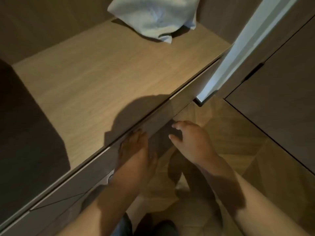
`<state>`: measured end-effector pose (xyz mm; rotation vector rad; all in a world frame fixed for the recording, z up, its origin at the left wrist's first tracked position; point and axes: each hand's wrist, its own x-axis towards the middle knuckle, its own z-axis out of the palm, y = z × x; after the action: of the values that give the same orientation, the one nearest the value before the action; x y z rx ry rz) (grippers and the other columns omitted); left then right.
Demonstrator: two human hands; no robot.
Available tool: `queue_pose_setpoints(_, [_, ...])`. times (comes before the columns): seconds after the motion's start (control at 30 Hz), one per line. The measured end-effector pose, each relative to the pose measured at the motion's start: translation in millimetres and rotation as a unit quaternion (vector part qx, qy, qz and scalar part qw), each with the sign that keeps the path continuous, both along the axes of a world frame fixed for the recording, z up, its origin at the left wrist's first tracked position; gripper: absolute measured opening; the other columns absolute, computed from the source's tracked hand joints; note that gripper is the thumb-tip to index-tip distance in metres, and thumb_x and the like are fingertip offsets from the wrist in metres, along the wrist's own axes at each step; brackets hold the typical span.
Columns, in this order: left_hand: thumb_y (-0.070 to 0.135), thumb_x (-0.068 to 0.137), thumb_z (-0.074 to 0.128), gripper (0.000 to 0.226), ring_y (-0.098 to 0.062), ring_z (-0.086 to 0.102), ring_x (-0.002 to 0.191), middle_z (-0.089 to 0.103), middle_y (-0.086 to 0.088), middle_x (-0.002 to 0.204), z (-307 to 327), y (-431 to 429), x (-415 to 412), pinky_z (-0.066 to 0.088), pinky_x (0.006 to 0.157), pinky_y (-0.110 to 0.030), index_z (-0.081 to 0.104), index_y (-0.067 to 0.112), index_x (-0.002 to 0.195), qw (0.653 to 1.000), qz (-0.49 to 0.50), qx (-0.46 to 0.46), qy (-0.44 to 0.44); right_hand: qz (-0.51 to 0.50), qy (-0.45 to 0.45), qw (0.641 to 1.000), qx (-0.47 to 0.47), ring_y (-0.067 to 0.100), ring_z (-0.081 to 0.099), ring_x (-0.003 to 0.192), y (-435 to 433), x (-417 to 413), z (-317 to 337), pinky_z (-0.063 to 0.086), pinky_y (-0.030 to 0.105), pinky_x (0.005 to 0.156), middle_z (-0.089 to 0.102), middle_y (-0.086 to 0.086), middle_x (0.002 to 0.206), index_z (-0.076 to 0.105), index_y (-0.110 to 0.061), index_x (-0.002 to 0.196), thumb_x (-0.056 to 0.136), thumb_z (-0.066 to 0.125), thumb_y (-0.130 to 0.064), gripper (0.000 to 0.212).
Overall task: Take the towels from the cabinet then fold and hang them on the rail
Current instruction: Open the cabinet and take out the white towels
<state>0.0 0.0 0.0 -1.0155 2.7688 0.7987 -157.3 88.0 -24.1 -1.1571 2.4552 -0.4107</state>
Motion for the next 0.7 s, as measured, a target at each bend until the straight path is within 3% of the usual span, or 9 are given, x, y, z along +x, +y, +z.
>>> queue_pose_setpoints(0.13, [0.04,0.091,0.052,0.051,-0.014,0.044,0.126,0.042,0.002,0.14,-18,4,16,0.04,0.106,-0.035,0.043,0.023,0.138,0.999,0.012,-0.017,0.029,0.007,0.038,0.999,-0.025,0.002,0.057,0.091,-3,3,-10,0.043,0.014,0.076,0.063,-0.009,0.114,0.058,-0.027,0.127,0.092,0.063,-0.037,0.037])
queue_pose_setpoints(0.3, [0.044,0.09,0.052,0.058,-0.011,0.028,0.139,0.032,0.006,0.15,-27,3,39,0.03,0.113,-0.034,0.035,0.028,0.143,0.999,0.002,-0.03,0.026,0.064,0.083,0.993,-0.056,0.015,0.053,0.12,-16,0,-10,0.051,0.026,0.095,0.05,0.0,0.135,0.047,-0.026,0.141,0.091,0.065,-0.024,0.053])
queue_pose_setpoints(0.4, [0.04,0.093,0.051,0.057,-0.011,0.033,0.136,0.036,0.004,0.148,-25,3,50,0.031,0.112,-0.032,0.033,0.026,0.145,0.999,0.004,-0.022,0.046,0.09,0.114,0.988,-0.049,0.028,0.032,0.143,-28,1,-8,0.038,0.038,0.113,0.033,0.01,0.155,0.037,-0.02,0.149,0.09,0.068,-0.017,0.067])
queue_pose_setpoints(0.53, [0.034,0.094,0.053,0.056,-0.014,0.035,0.135,0.037,0.001,0.147,-16,2,57,0.028,0.113,-0.031,0.034,0.022,0.145,0.998,0.018,-0.017,0.063,0.094,0.096,0.991,-0.004,0.03,0.005,0.151,-38,-1,-10,0.023,0.052,0.119,0.015,0.009,0.163,0.027,-0.022,0.153,0.089,0.07,-0.021,0.077])
queue_pose_setpoints(0.7, [0.027,0.093,0.057,0.057,-0.018,0.04,0.131,0.038,-0.002,0.145,-4,2,55,0.034,0.11,-0.037,0.035,0.019,0.145,0.996,0.022,-0.001,0.089,0.072,0.075,0.995,-0.011,0.03,0.003,0.151,-39,-1,-11,0.019,0.052,0.121,0.017,0.005,0.162,0.029,-0.026,0.152,0.088,0.07,-0.016,0.076])
